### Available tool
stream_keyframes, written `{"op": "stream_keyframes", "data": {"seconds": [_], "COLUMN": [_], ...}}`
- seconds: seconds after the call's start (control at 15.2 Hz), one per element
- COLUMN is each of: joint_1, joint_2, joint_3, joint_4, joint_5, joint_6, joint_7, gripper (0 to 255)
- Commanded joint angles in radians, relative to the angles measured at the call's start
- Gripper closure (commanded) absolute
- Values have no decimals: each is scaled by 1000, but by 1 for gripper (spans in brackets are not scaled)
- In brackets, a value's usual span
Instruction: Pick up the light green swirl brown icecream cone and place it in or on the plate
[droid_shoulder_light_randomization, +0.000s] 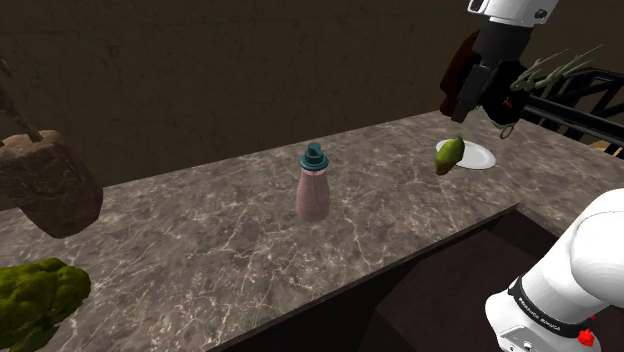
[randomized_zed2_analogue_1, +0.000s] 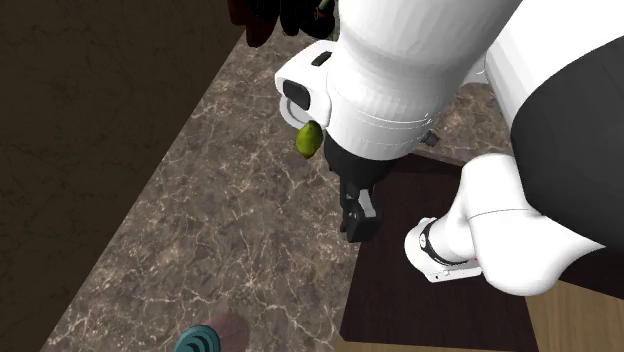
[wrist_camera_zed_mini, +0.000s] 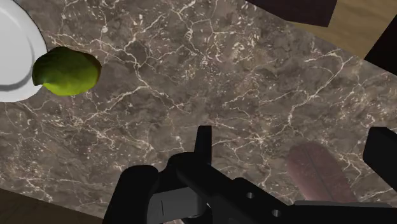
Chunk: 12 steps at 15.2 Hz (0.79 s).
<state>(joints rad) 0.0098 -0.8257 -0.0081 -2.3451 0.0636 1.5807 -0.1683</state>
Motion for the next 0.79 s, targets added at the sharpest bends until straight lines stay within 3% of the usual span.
{"op": "stream_keyframes", "data": {"seconds": [0.0,0.73], "joint_1": [0,-143], "joint_2": [0,-210], "joint_3": [0,-180], "joint_4": [0,-416], "joint_5": [0,-146], "joint_6": [0,493], "joint_7": [0,-124], "gripper": [0,0]}}
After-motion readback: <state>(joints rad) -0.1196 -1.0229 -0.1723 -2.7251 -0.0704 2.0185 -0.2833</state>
